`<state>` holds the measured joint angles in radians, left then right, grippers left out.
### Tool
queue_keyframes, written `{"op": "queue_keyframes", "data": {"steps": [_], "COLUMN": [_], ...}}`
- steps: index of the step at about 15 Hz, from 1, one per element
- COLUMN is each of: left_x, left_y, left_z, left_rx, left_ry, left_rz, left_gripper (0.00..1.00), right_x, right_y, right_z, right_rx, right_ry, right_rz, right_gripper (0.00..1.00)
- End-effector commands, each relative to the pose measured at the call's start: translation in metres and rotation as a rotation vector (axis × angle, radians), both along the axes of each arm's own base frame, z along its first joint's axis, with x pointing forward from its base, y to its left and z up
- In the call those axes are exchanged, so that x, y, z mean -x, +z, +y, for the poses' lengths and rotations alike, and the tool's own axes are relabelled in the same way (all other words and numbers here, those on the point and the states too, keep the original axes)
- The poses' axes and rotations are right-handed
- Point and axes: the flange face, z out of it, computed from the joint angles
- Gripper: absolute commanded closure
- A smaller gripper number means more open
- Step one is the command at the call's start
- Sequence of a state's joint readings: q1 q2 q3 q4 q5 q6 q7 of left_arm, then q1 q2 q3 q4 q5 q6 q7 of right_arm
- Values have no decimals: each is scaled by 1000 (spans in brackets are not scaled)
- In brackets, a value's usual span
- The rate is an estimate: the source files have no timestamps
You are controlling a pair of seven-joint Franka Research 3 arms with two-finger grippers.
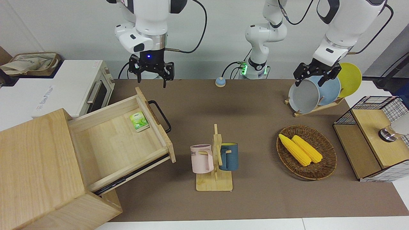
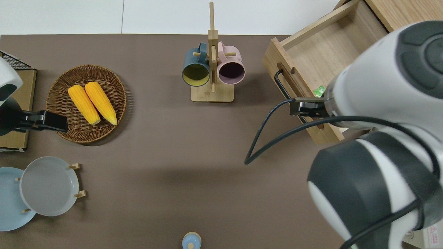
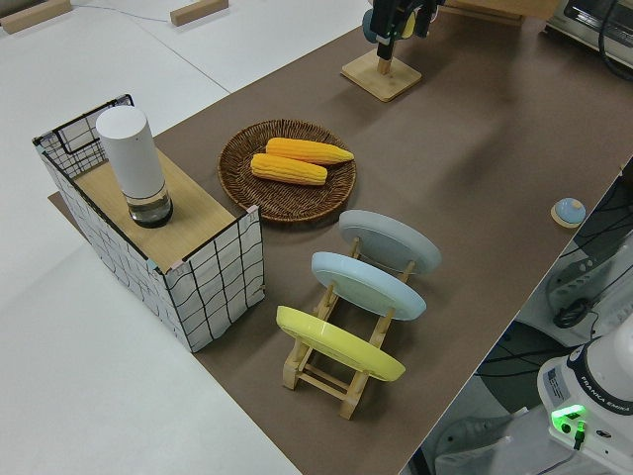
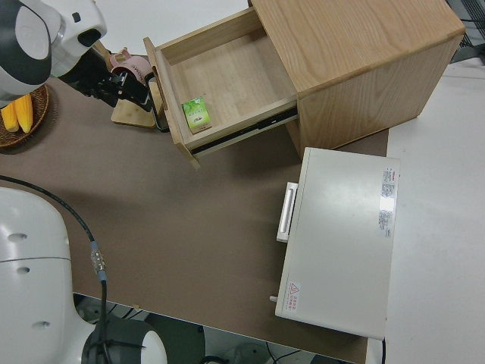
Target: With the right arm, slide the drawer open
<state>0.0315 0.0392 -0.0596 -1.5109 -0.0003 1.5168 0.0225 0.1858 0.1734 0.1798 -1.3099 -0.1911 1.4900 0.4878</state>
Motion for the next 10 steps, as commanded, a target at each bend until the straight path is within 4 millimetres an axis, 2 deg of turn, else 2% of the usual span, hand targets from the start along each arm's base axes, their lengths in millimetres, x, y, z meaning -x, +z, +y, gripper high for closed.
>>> {"op": "queue_keyframes", "data": {"steps": [1, 4, 6, 8, 10], "left_x": [-2, -2, -2, -2, -2], "left_y": [4, 3, 4, 4, 4], "left_z": [1, 1, 1, 1, 1], "left_rx": [-16, -16, -16, -16, -16], "left_ry": [-12, -12, -12, -12, -12], "left_rz": [5, 6, 5, 5, 5], "left_gripper": [7, 7, 7, 7, 7], "right_x": [-10, -18, -21, -23, -24], "right_y": [4, 3, -2, -6, -6], "right_z": [-60, -91, -98, -112, -115], "right_rx": [-127, -158, -173, -232, -228], "right_ry": [57, 83, 75, 41, 38], "right_rz": [-8, -13, -13, -1, 0], "right_gripper": [15, 15, 15, 15, 15]}}
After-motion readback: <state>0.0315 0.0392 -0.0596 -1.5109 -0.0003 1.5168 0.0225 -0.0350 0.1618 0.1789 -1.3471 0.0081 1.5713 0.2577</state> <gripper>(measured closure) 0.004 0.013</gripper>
